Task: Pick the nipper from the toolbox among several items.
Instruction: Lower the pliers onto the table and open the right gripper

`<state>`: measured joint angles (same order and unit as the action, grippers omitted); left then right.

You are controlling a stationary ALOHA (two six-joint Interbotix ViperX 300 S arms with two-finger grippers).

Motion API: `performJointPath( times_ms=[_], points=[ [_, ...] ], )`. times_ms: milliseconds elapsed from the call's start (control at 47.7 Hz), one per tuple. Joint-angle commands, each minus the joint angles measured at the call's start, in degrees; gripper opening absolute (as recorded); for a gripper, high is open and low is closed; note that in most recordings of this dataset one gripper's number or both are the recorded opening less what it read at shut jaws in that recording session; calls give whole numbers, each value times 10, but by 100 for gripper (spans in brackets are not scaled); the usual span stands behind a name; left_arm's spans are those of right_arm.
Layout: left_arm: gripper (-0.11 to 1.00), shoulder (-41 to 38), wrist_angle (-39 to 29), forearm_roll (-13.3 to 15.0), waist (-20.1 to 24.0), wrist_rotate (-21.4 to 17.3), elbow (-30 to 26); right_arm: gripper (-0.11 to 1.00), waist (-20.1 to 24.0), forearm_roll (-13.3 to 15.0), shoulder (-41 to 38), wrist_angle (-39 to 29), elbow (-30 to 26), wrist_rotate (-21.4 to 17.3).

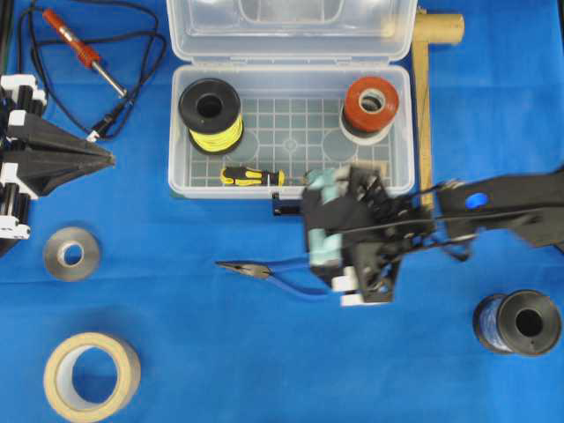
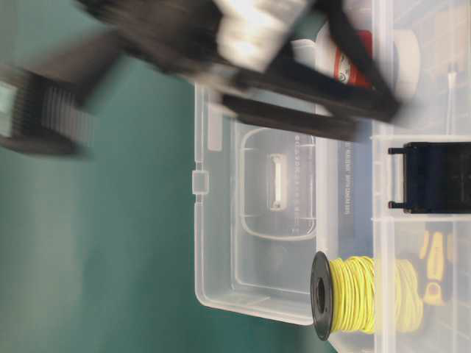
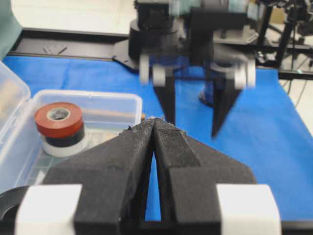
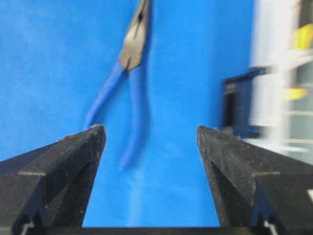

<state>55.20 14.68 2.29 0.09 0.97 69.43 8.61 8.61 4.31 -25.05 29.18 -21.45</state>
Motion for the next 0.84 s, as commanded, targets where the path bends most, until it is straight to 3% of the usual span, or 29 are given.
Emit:
performJointPath(
  times_ms=[0, 105, 210, 524, 818],
  points=[
    [0, -2, 2, 1, 1, 0, -6, 75, -2, 26, 63, -28, -2, -2],
    [0, -2, 0, 1, 1, 1, -7, 75, -4, 58, 121, -54, 10, -5],
    [0, -2, 0, 1, 1, 0, -7, 75, -7, 72, 173, -61, 30, -6],
    [0, 2, 0, 1, 1, 0, -6, 75, -16, 72, 342, 9, 155, -8],
    [0, 2, 0, 1, 1, 1, -6, 75, -70, 70, 489, 95, 305, -31]
  ],
)
